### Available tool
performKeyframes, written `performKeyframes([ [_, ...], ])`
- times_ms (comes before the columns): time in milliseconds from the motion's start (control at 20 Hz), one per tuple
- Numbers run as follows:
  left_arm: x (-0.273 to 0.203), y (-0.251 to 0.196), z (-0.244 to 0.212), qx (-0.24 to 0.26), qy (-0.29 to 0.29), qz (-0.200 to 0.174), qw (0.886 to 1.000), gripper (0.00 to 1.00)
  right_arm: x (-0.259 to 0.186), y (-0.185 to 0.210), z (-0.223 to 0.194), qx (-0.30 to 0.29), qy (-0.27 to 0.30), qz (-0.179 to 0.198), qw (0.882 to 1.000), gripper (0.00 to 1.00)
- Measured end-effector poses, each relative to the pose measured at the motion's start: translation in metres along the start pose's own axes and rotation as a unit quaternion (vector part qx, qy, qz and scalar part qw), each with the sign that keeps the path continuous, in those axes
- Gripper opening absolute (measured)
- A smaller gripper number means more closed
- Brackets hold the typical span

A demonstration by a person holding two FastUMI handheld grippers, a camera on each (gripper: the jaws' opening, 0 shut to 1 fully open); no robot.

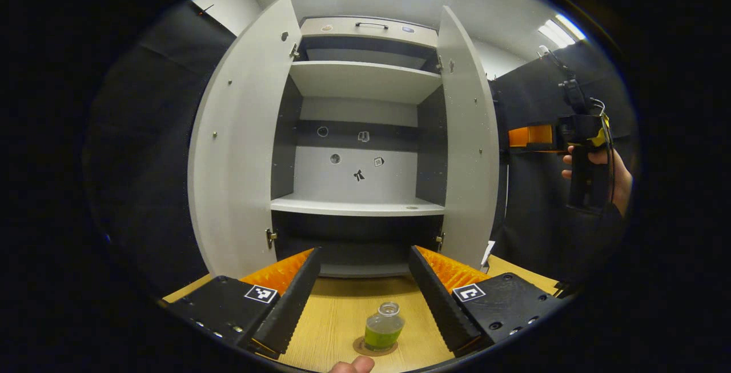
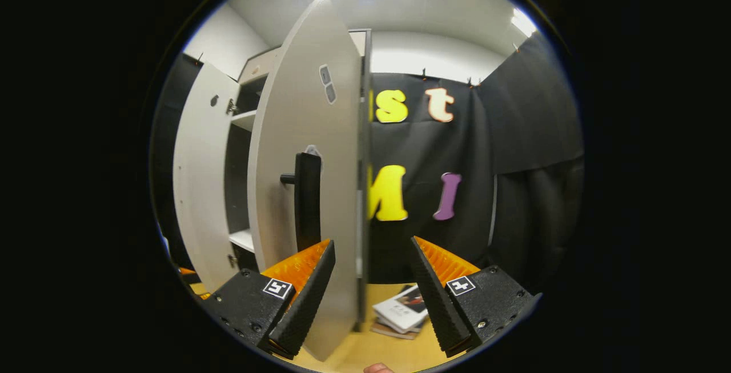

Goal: Grasp the bottle in the cabinet with the left hand and place it on the coaster, then close the right door with the right hand and the left door with the left hand.

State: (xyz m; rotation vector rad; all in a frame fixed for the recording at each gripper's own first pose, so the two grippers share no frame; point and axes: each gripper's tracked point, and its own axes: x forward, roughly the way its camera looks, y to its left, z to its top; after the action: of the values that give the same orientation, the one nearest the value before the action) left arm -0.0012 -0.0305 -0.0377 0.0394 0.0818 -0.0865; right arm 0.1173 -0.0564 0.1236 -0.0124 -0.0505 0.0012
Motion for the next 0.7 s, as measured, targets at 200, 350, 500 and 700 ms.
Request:
performKeyframes([
  [200, -0.005, 0.022, -0.001, -0.006, 0.000, 0.034, 0.999, 0.97, 0.026, 0.032, 0.000, 0.017, -0.013, 0.028, 0.999, 0.81],
  [350, -0.001, 0.033, 0.004, -0.015, -0.002, 0.045, 0.999, 0.93, 0.038, 0.035, 0.001, 0.035, -0.009, 0.029, 0.999, 0.81],
  [500, -0.002, 0.045, 0.012, -0.024, -0.008, 0.058, 0.998, 0.94, 0.027, 0.035, 0.004, 0.034, -0.016, 0.037, 0.999, 0.81],
  [700, -0.005, 0.071, 0.022, -0.027, -0.006, 0.085, 0.996, 0.93, 0.001, 0.029, -0.013, 0.004, -0.027, 0.034, 0.999, 0.81],
])
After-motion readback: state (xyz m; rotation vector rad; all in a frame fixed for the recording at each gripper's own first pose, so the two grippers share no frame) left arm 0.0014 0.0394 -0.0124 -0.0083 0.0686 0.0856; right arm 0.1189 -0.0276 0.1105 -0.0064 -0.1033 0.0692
